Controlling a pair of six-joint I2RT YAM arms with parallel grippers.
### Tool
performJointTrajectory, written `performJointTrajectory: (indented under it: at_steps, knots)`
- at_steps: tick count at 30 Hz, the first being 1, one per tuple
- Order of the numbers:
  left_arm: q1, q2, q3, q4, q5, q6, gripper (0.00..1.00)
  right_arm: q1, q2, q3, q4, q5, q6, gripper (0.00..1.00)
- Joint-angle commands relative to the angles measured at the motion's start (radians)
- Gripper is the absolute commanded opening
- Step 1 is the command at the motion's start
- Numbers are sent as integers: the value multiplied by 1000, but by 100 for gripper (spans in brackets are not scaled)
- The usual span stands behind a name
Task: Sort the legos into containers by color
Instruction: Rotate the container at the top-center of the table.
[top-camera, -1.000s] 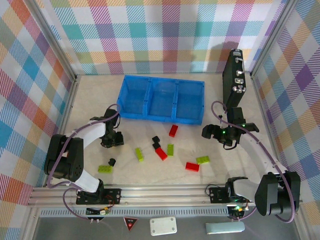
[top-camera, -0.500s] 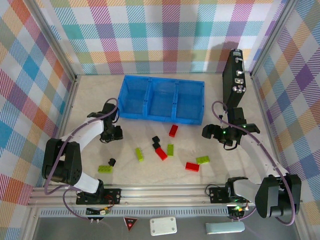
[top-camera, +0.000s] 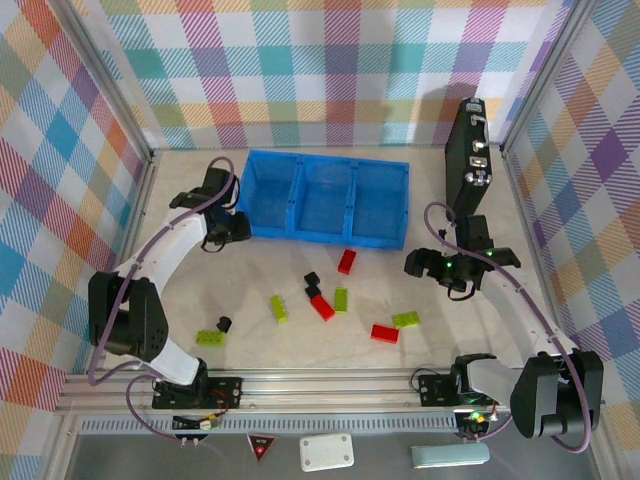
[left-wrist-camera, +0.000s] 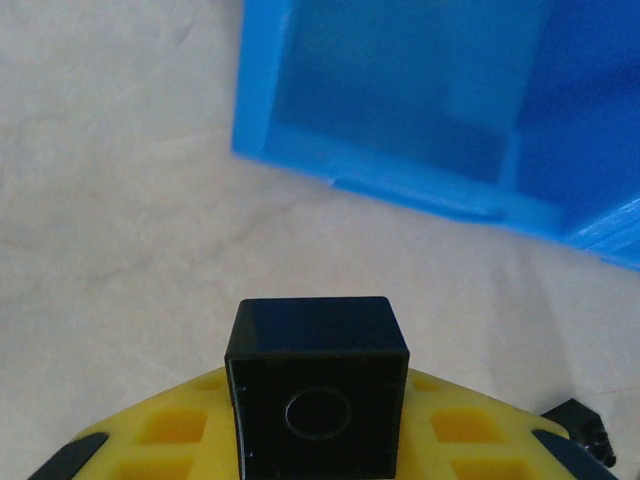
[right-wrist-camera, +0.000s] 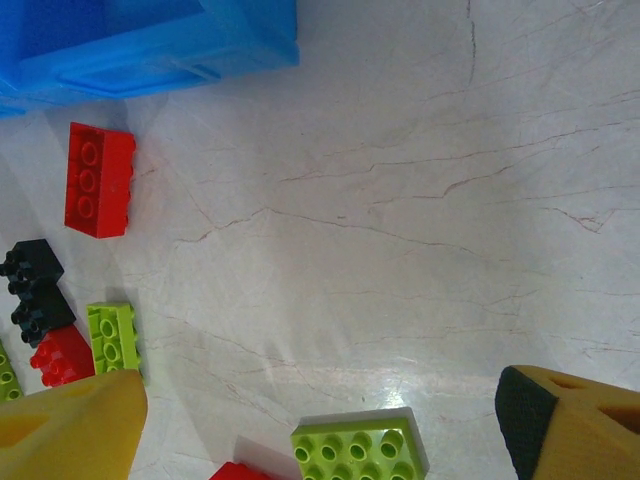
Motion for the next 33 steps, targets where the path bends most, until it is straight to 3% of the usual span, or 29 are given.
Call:
performJointTrajectory:
  at_steps: [1, 8, 18, 33]
  knots:
    - [-25, 73, 83, -45, -13, 34, 12, 4, -16, 13, -11, 8, -24, 91]
    - [-75, 250, 276, -54, -27, 68, 12, 3, -8, 13, -9, 11, -23, 91]
    - [-78, 505, 493, -96, -52, 125, 11, 3, -24, 26, -29, 29, -22, 91]
    - [-83, 433, 294, -56, -32, 93, 11, 4, -23, 13, -17, 17, -18, 91]
